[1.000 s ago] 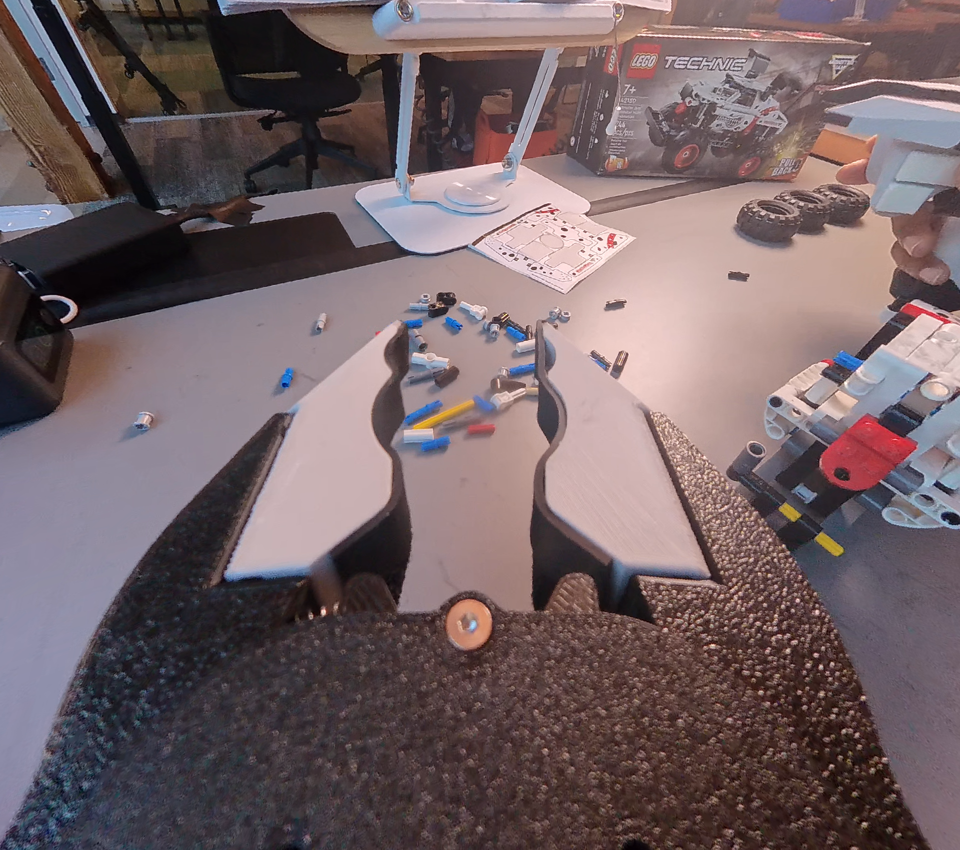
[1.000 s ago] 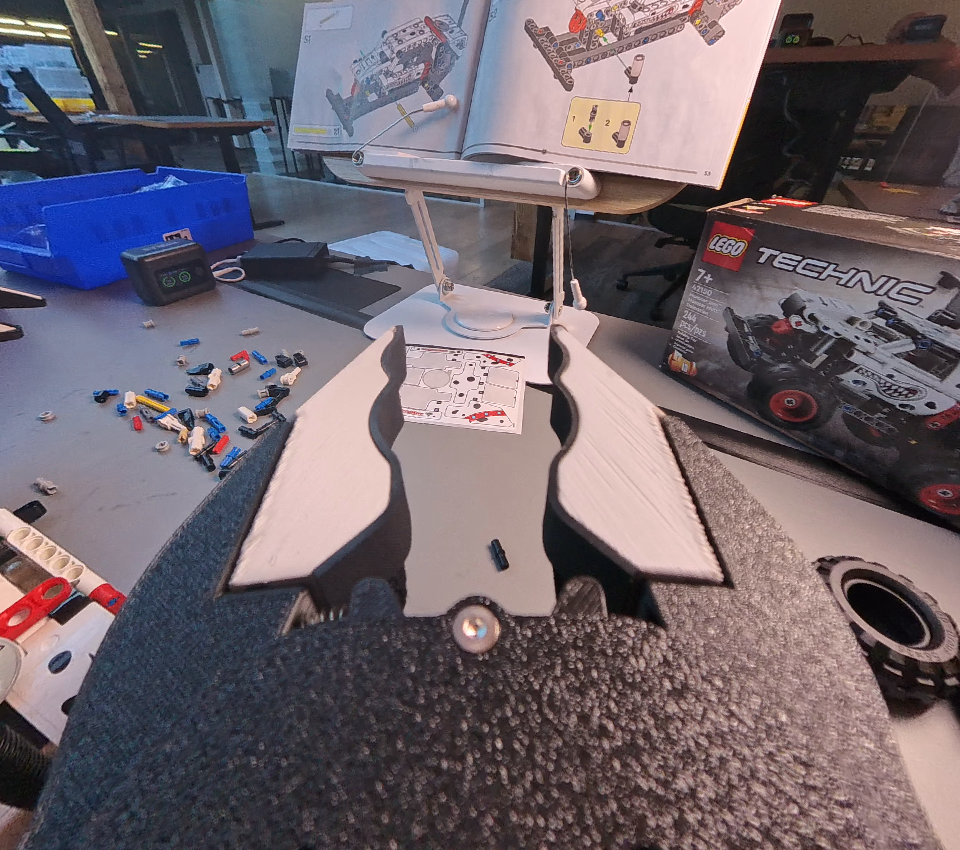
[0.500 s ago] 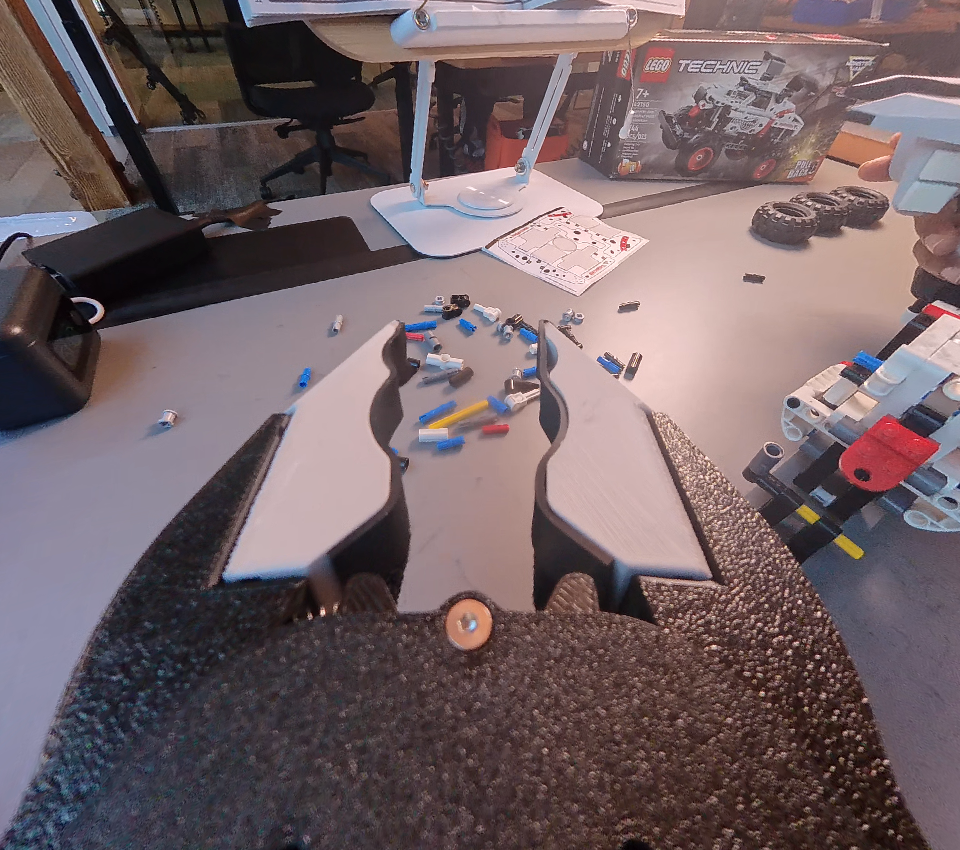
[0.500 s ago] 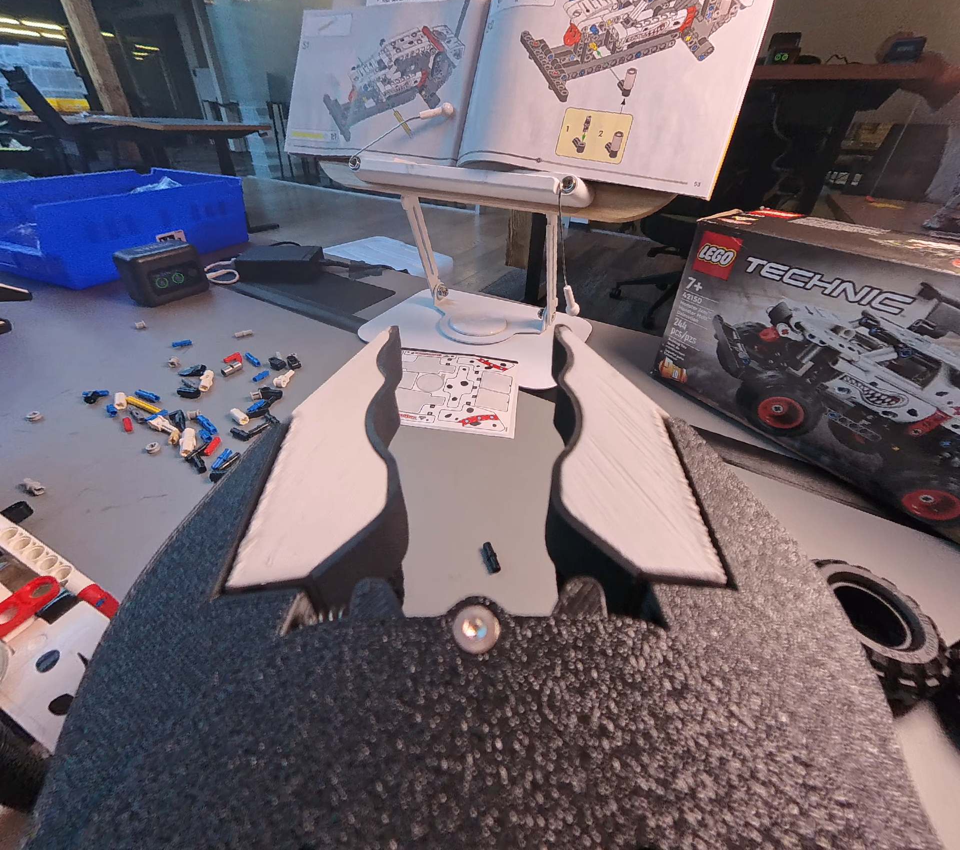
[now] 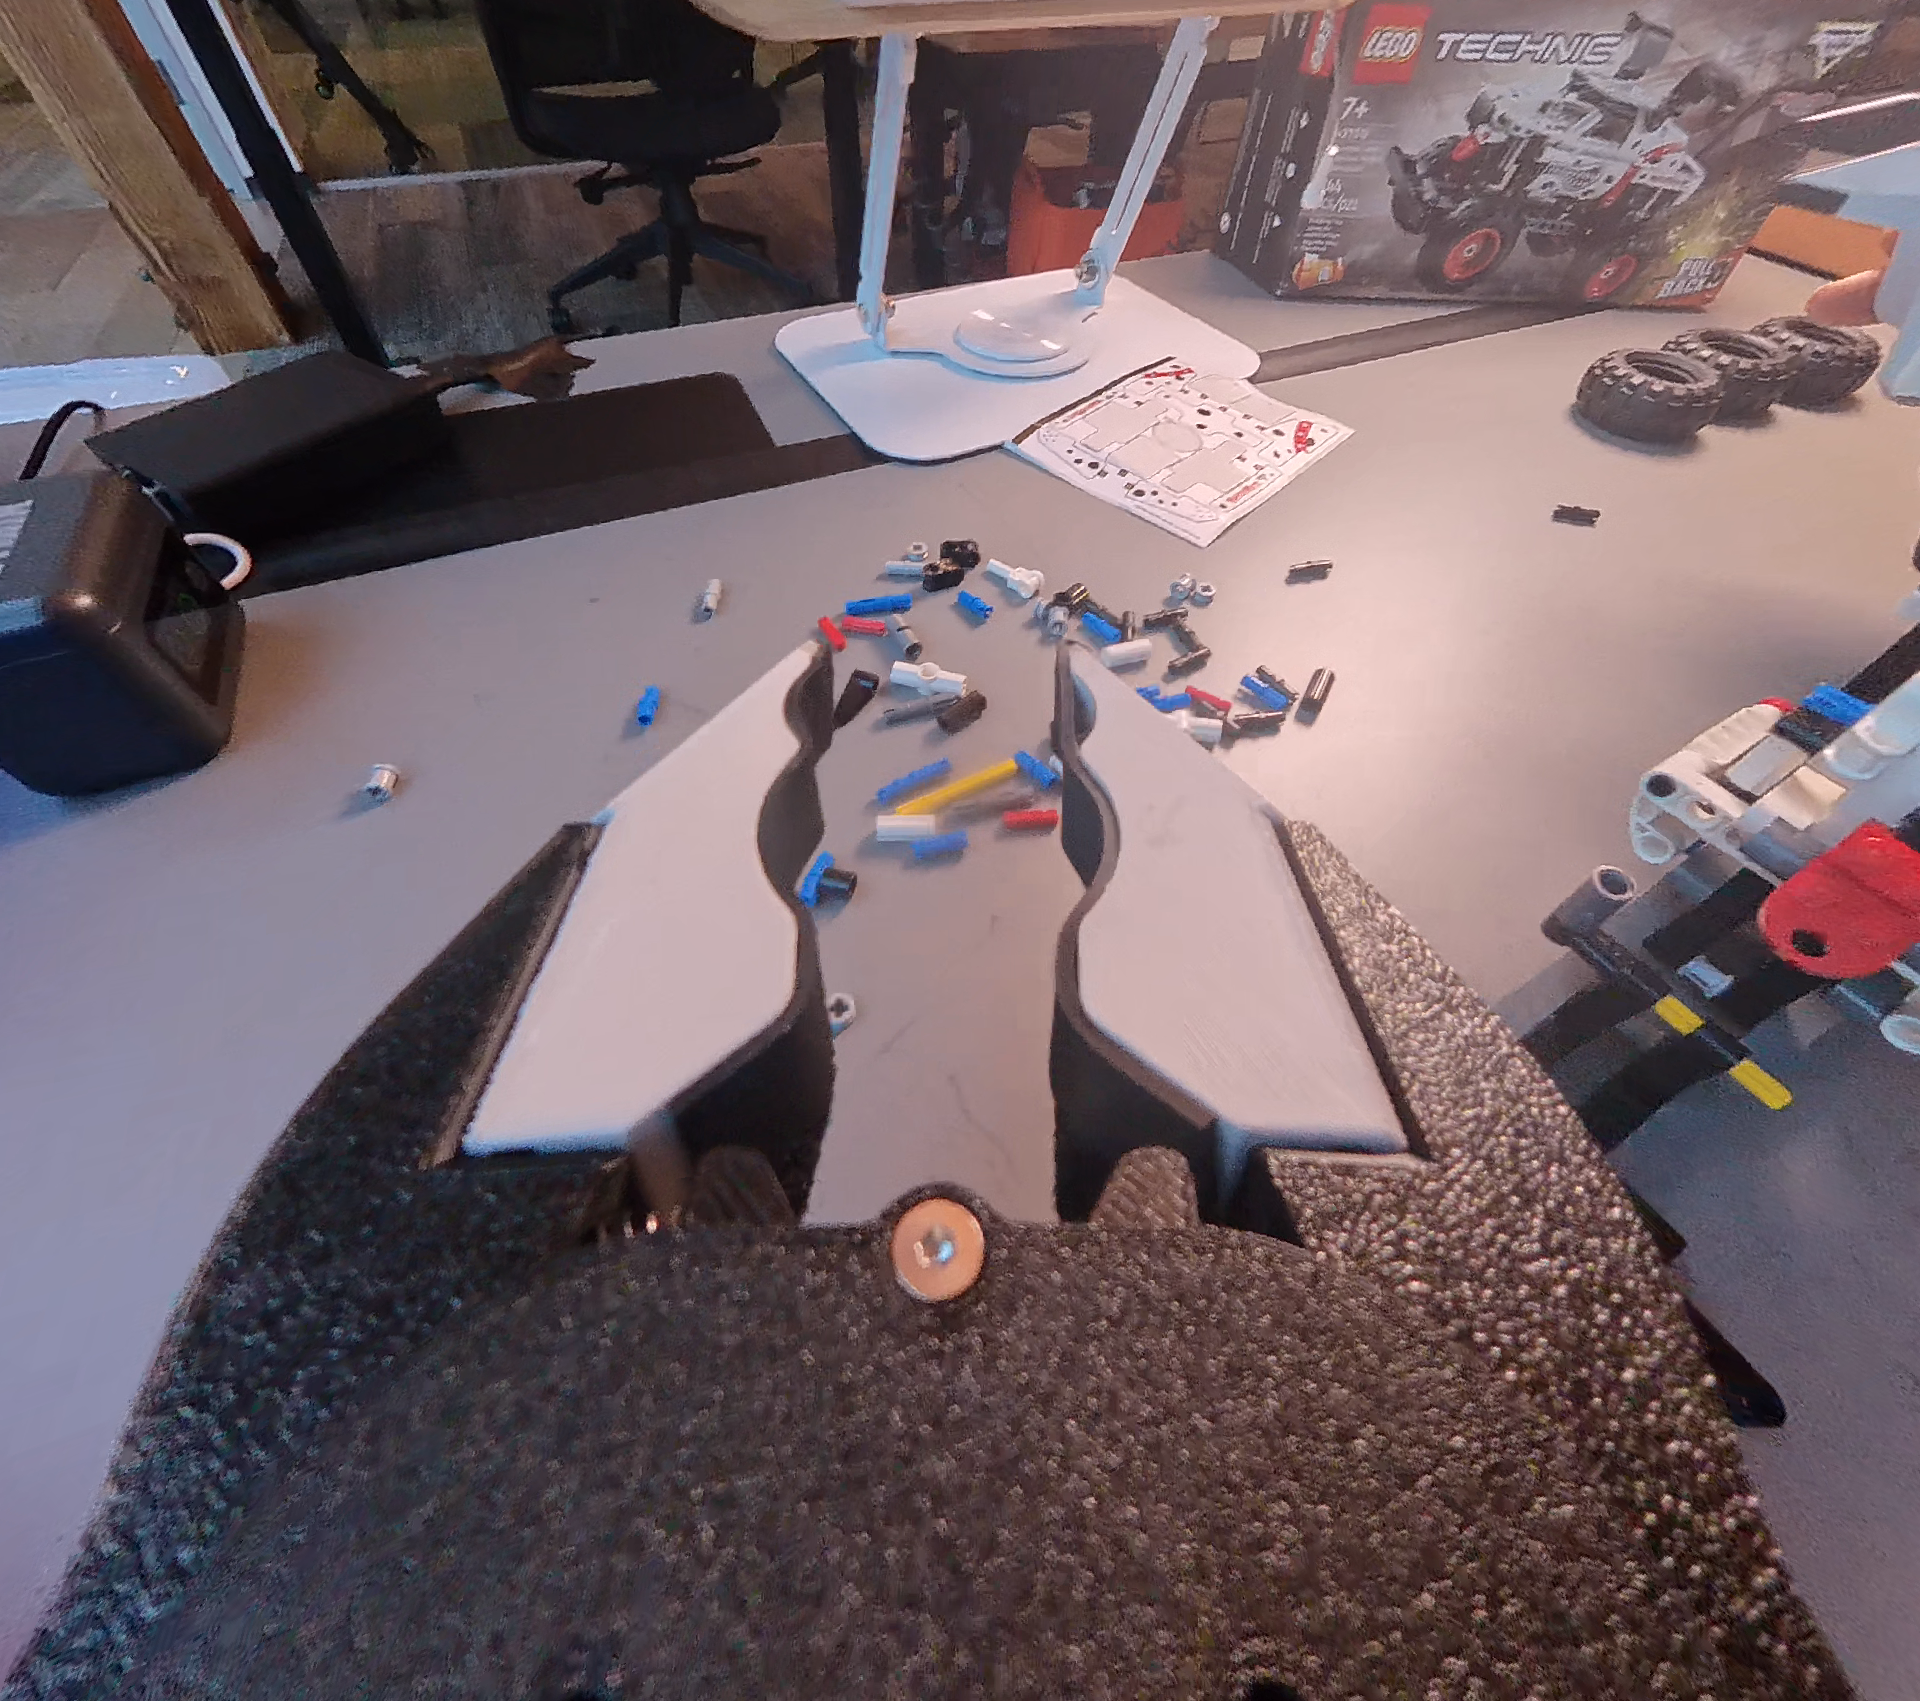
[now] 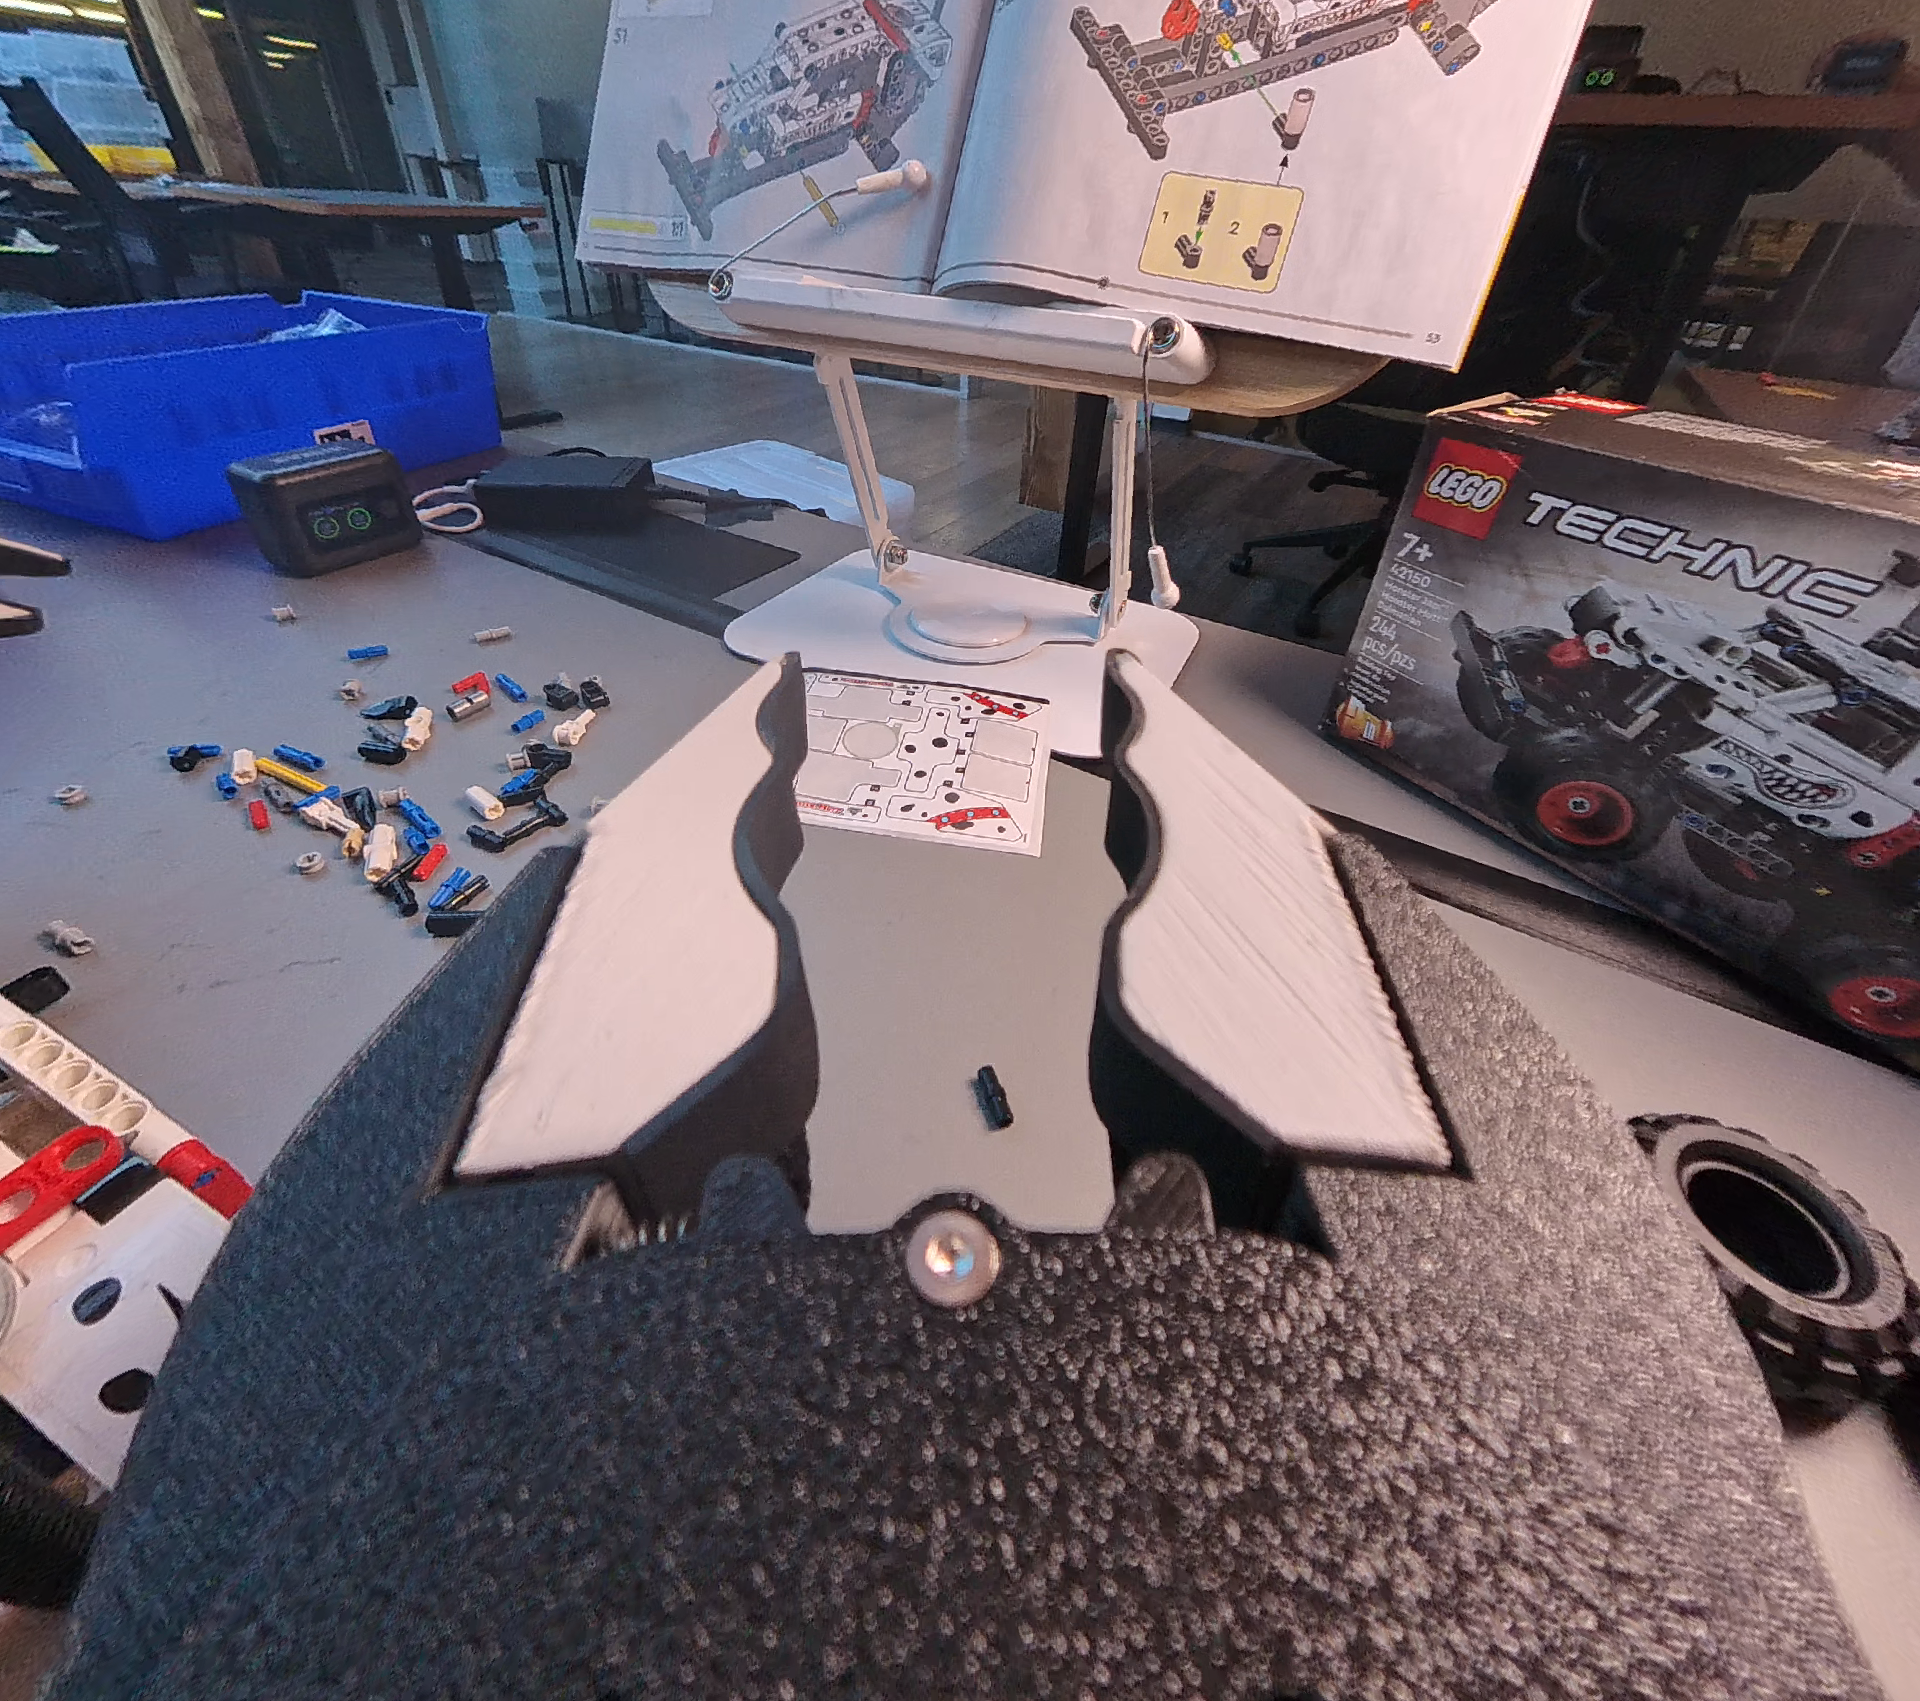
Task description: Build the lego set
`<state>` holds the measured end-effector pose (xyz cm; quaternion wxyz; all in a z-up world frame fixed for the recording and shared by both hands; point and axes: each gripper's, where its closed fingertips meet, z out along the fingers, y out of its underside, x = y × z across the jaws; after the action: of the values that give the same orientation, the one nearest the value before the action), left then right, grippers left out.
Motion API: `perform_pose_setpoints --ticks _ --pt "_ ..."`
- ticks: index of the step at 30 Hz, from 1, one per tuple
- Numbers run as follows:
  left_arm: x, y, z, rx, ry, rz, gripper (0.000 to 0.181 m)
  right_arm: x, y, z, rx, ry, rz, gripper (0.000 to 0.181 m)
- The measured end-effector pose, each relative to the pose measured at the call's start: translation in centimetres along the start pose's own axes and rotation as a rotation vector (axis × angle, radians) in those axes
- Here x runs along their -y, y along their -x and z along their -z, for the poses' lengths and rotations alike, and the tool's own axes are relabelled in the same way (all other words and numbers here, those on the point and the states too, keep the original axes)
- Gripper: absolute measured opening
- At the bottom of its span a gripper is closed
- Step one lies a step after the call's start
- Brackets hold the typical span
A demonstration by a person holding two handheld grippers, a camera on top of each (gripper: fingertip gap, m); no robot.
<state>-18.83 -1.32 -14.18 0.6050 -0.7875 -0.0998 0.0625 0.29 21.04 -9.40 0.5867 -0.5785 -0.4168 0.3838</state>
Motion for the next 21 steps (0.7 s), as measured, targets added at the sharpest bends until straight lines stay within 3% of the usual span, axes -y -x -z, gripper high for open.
perform_pose_setpoints --ticks 3,6,8,14,21 --pt "-1.5 1.7 0.0 0.026 0.099 0.021 0.028 -0.4 0.2 -0.1 0.010 0.019 0.008 0.053" --pt "-4.4 1.7 -0.9 -0.043 0.261 0.016 0.023 -0.8 0.2 -0.2 0.010 0.039 -0.001 0.051" --pt "-4.4 0.3 -2.0 -0.146 0.281 -0.043 0.021 -1.1 0.4 -0.4 0.021 0.048 -0.024 0.050" --pt "-5.3 -1.1 -5.7 -0.269 0.418 -0.267 0.016 -2.1 1.4 -0.7 0.060 0.093 -0.003 0.048" --pt "-7.0 -0.7 -5.5 -0.335 0.519 -0.319 0.014 -3.1 1.2 -0.8 0.083 0.130 -0.002 0.044"
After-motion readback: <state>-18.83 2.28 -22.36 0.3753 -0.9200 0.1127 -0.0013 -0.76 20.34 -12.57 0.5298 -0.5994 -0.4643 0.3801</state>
